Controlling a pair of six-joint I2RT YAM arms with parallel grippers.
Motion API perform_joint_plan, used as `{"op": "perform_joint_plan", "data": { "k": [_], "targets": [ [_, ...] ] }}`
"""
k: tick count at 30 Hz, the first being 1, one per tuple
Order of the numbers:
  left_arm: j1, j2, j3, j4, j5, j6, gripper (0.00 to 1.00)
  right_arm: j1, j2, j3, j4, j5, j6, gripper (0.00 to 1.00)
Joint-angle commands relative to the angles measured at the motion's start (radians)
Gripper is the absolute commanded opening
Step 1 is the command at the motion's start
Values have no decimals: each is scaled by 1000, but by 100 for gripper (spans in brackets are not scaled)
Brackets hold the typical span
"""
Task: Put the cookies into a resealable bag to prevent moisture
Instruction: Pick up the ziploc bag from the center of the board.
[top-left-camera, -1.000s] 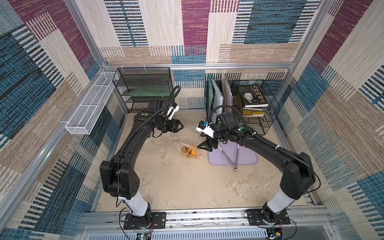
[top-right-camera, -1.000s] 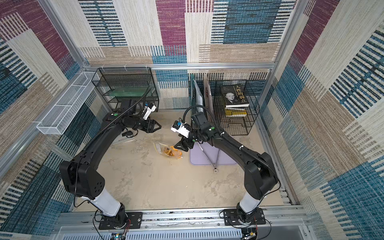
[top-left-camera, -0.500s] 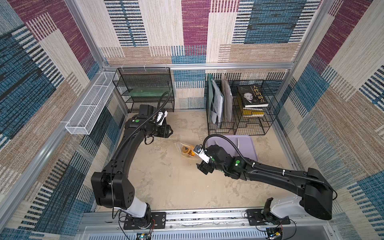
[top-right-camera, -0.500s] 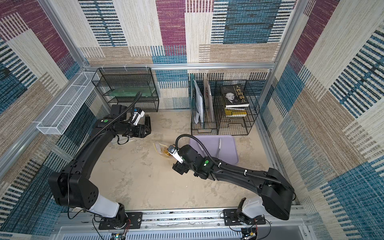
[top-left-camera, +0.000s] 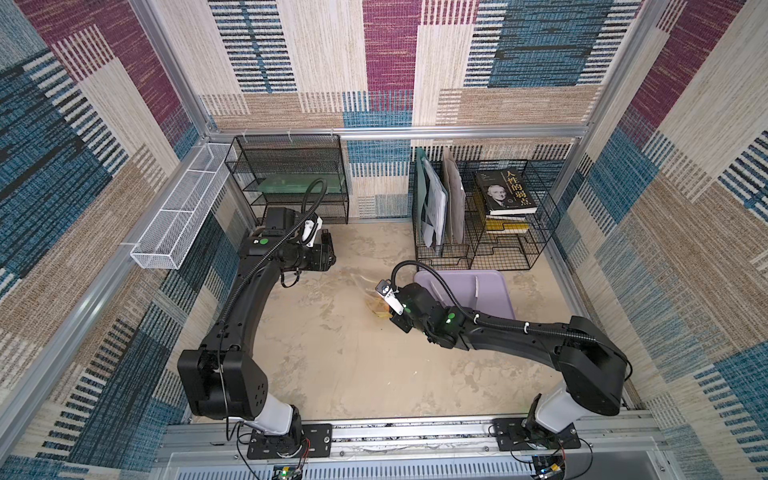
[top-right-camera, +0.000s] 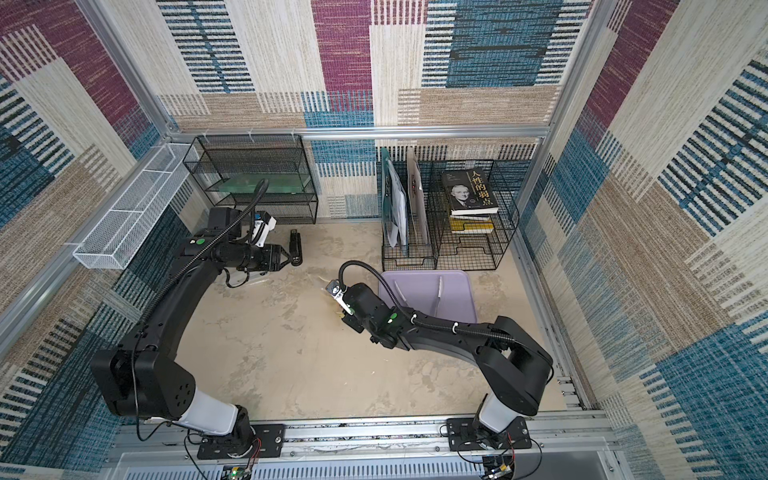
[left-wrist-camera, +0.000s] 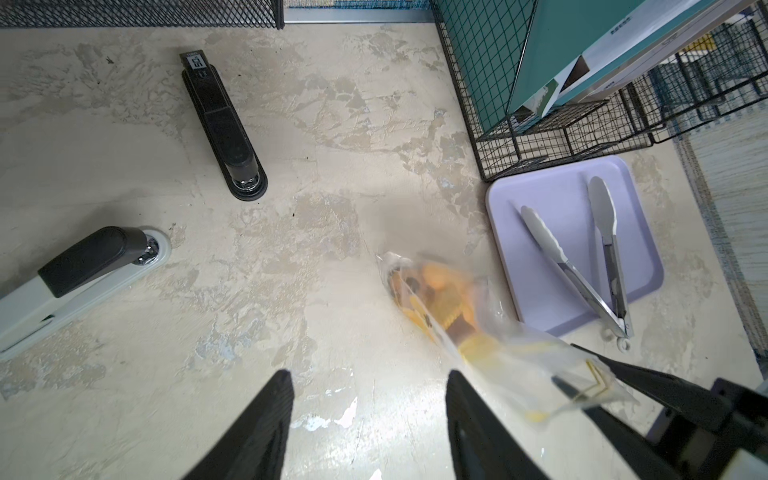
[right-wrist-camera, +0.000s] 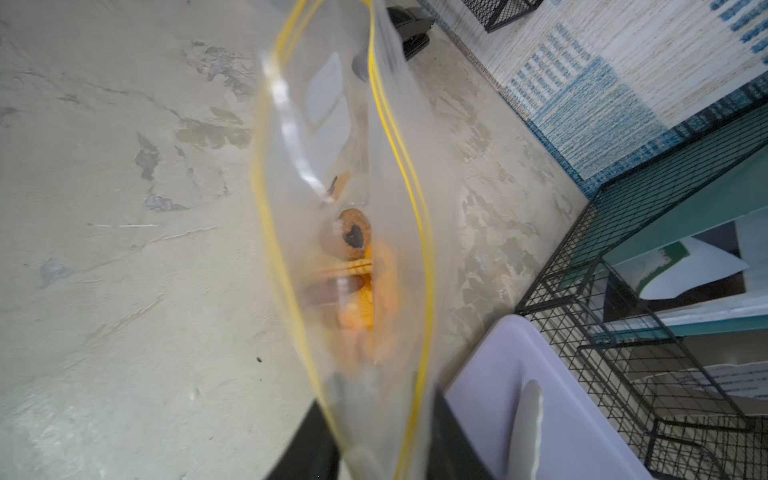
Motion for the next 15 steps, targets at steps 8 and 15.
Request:
{"op": "perform_joint_plan", "data": {
  "k": [8,15],
  "targets": [
    [6,-73,-57,146,267,180,67,-269,-110,123,-268,-635,-380,0],
    [-1,-127,-176,211,455,379,87,-343,-18,281,-470,-742,-532,0]
  ]
}}
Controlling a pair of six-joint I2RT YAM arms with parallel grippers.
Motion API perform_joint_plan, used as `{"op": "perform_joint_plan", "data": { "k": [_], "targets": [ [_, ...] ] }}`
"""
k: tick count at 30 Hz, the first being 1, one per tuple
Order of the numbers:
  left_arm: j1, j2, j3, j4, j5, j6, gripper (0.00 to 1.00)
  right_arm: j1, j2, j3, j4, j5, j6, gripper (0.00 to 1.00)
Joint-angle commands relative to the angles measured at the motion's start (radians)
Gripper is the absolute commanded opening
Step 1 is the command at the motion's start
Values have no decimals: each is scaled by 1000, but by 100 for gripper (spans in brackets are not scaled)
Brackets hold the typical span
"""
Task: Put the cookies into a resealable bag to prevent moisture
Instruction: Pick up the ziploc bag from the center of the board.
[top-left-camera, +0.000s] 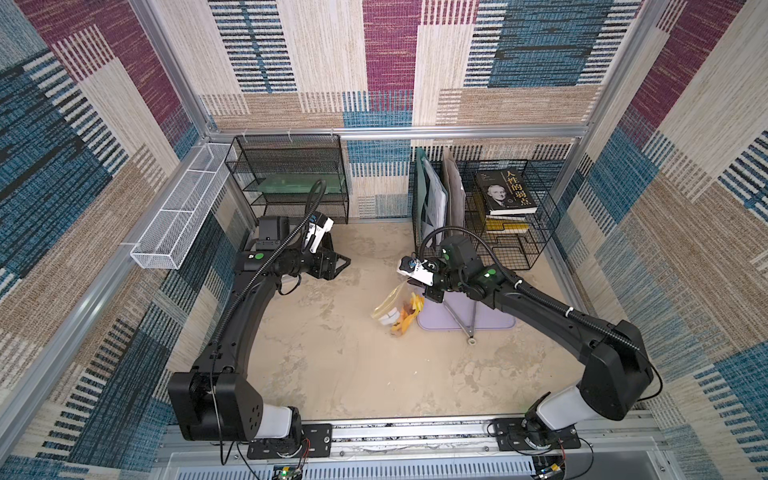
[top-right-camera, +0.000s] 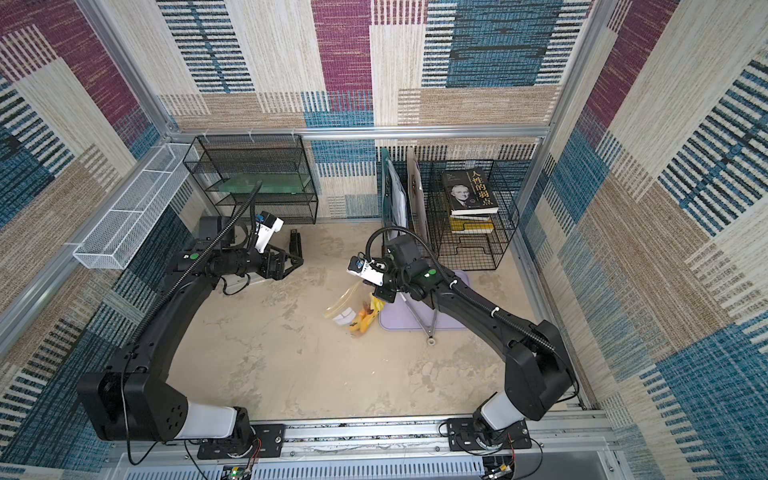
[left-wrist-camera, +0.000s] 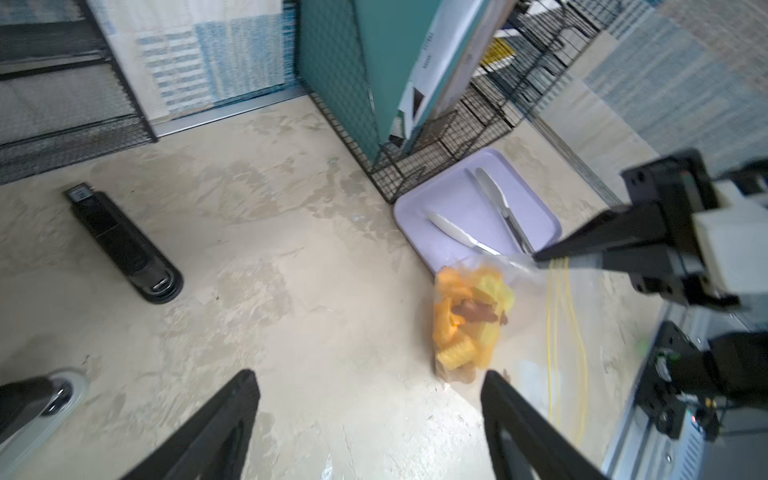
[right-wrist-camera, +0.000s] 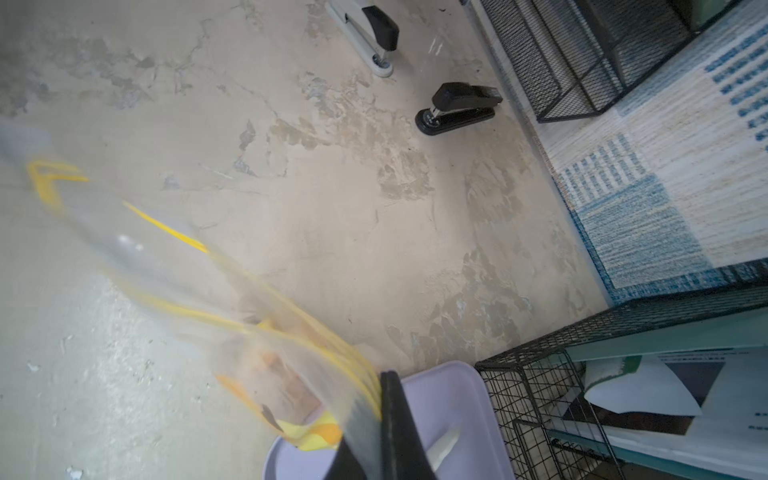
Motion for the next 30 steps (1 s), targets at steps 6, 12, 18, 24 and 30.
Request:
{"op": "perform_joint_plan", "data": {
  "k": [6,12,18,24,30],
  "targets": [
    [-108,-136,-192,112,68,170,91,-20,150,162,-176,-76,95,0],
    [-230,-207,-330,217,29,130,93,-35,146,162,-138,-81,285,0],
    [-360,-223,-405,325,-60,64,95,-44,141,170,-161,-43,398,0],
    [-466,-217,-501,459,-186,16,95,-53,123,146,-151,-48,453,0],
    [-486,-164,-532,578,-288,-20,91,-62,105,133,-137,-66,466,0]
  ]
}}
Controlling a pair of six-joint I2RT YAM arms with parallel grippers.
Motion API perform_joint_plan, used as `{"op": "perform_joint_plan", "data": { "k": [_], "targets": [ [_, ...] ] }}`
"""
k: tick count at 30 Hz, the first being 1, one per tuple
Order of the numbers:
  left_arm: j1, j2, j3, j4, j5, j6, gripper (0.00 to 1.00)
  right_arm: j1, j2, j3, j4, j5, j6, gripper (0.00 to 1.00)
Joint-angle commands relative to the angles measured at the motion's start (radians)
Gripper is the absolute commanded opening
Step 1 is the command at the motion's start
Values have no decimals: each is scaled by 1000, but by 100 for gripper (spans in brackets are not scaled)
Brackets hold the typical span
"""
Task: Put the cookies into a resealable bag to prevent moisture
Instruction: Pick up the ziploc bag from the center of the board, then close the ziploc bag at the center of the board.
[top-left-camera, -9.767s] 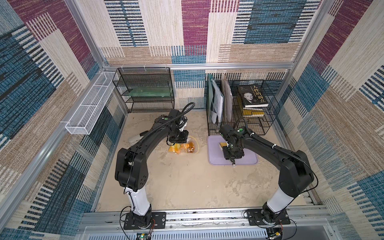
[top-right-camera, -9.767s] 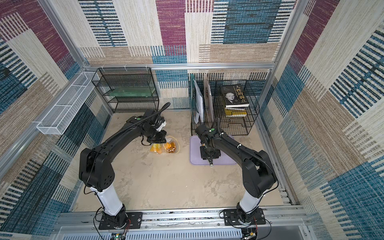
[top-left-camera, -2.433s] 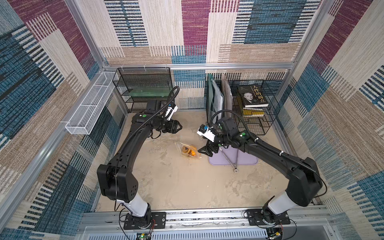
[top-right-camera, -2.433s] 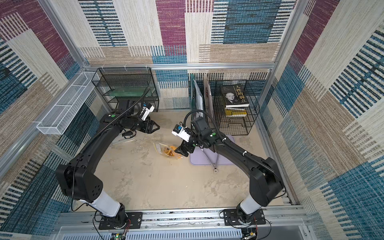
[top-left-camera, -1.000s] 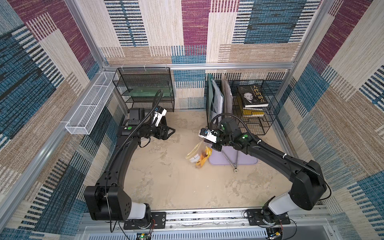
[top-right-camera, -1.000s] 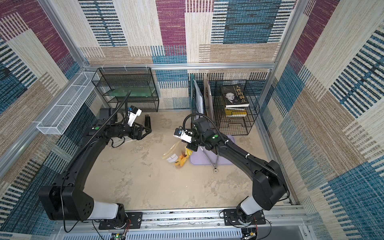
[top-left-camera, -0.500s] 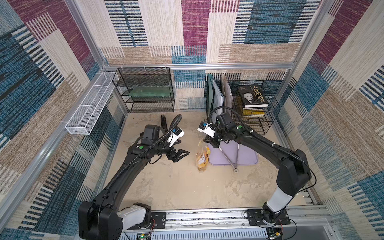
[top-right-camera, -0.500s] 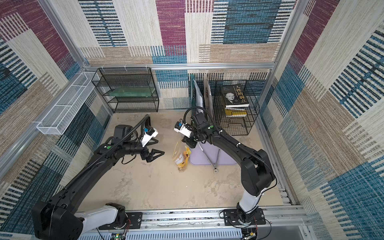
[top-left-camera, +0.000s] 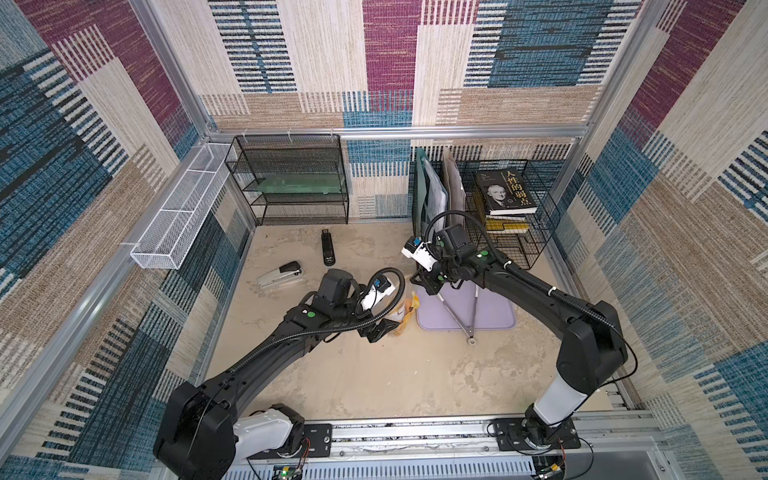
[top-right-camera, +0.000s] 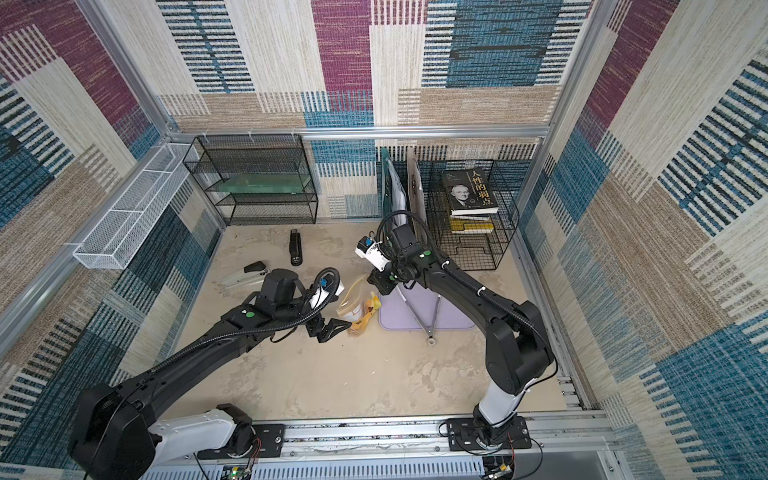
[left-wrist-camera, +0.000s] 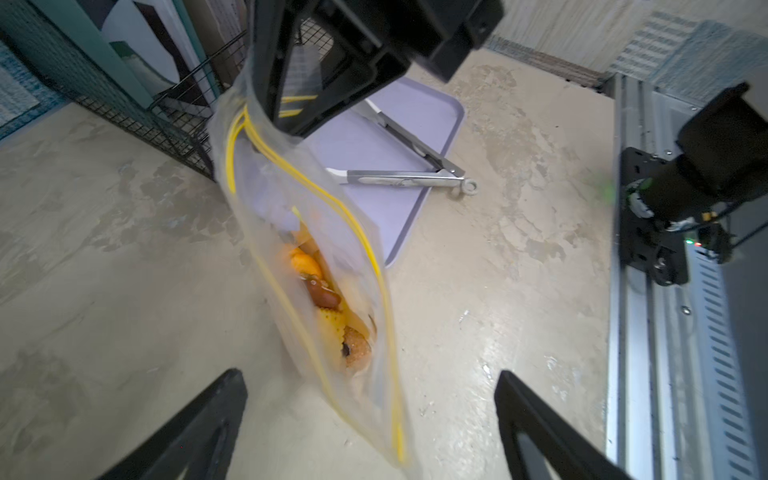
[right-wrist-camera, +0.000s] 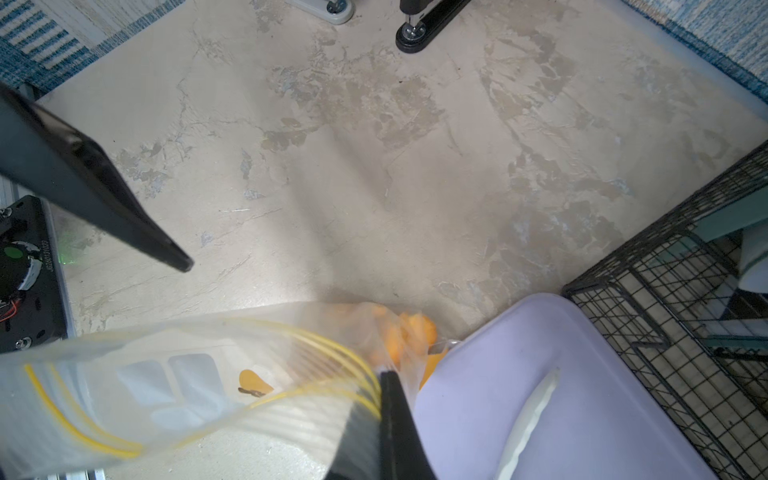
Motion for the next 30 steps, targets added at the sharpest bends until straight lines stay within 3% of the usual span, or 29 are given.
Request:
{"op": "perform_joint_plan", "data": {
  "k": [1,4,7,9,11,14,15,16,18,20,25,30],
  "targets": [
    [-4,25,-5,141,-81,-40,80,-2,-26,-17,37,-23,25,0],
    [-3,57,18,156,-107,-35,34,-17,-45,-47,60,-44,28,0],
    [-3,88,43,138,-100,-15,0,-33,-67,-80,80,-62,17,0],
    [1,103,64,112,-93,5,0,-38,-83,-100,96,-72,-10,6],
    [9,115,81,92,-51,39,0,-43,-111,-134,123,-67,-41,37],
    [37,146,132,13,44,105,0,-74,-194,-216,206,-96,-138,57],
    [46,165,165,-40,82,140,0,-78,-239,-261,257,-98,-186,69],
    [53,184,197,-98,134,179,0,-77,-291,-317,317,-105,-244,97],
    [63,211,238,-163,188,239,0,-77,-390,-434,467,-165,-382,95],
    [69,229,262,-203,246,293,0,-78,-443,-512,616,-189,-390,95],
    [78,280,336,-350,349,425,0,-70,-347,-430,555,-285,-521,95],
    [82,326,401,-464,298,529,0,-63,-223,-361,534,-366,-654,95]
  ]
}}
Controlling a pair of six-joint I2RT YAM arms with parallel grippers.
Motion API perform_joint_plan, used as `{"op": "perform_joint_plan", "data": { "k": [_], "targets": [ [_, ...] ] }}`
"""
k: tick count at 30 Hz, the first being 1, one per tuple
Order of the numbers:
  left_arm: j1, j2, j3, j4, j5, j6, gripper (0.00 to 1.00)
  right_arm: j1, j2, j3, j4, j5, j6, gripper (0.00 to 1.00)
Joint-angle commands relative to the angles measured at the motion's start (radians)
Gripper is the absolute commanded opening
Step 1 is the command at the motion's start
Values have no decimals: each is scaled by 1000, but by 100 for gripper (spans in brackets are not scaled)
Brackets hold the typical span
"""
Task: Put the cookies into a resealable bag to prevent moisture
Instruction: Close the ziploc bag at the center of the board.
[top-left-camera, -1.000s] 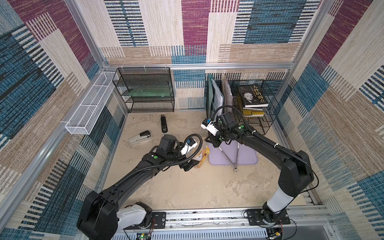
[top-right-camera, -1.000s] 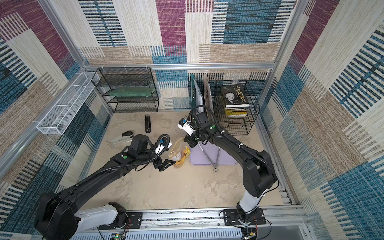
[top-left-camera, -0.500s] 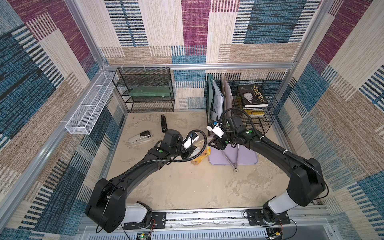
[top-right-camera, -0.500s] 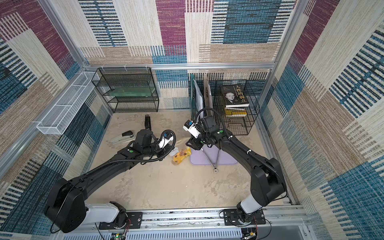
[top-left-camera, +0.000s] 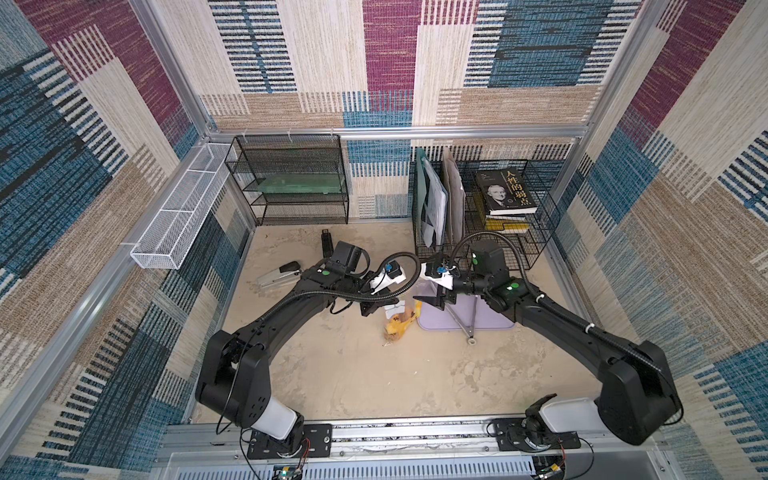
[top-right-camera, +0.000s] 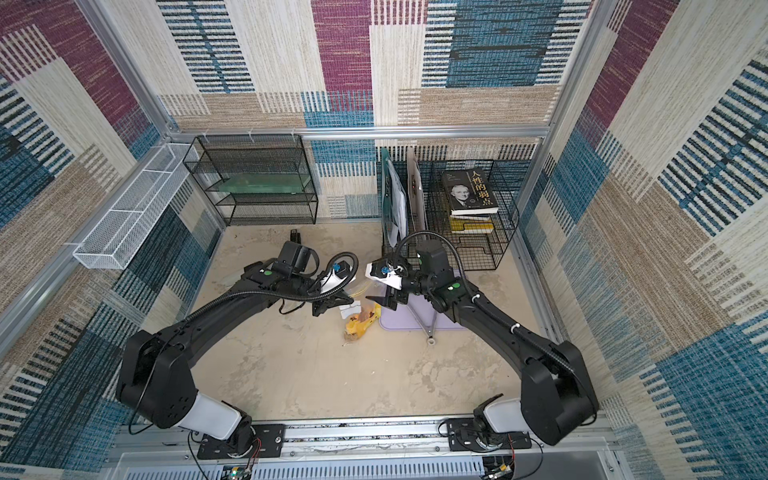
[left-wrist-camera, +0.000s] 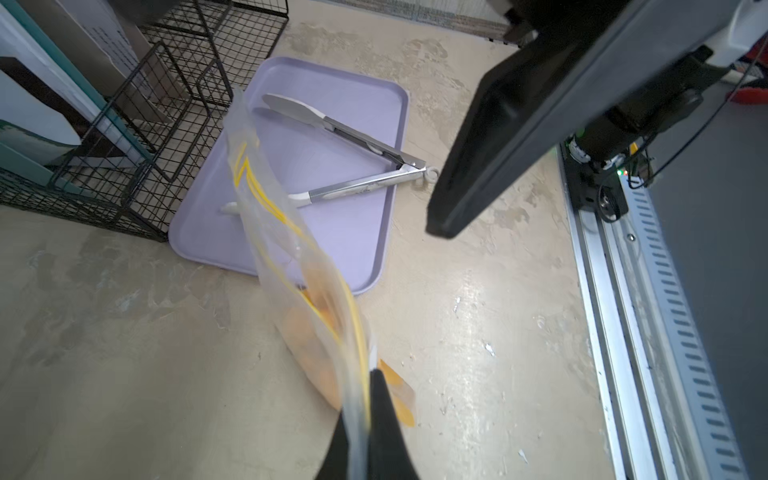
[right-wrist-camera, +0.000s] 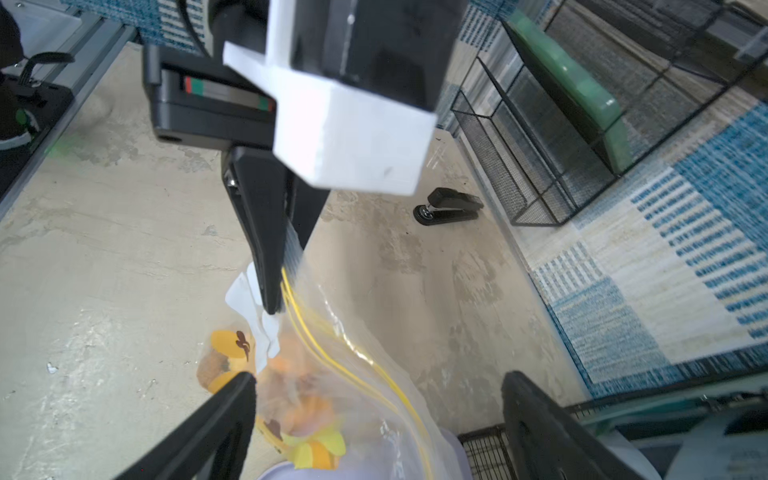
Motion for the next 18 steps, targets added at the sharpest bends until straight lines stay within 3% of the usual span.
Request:
{"op": "perform_joint_plan", "data": {
  "k": [1,5,10,14,18],
  "targets": [
    [6,9,20,-97,17,114,0,0,58,50,-3,-110,-155,95],
    [15,3,24,-84,-6,129,0,9,164,150,-133,-174,-253,100],
    [27,-14,-3,-11,-15,112,0,29,270,245,-280,-215,-339,80],
    [34,-18,-11,21,-20,102,0,26,287,241,-263,-255,-303,37],
    [39,-23,-26,48,-17,89,0,26,282,230,-255,-264,-293,1]
  ]
}}
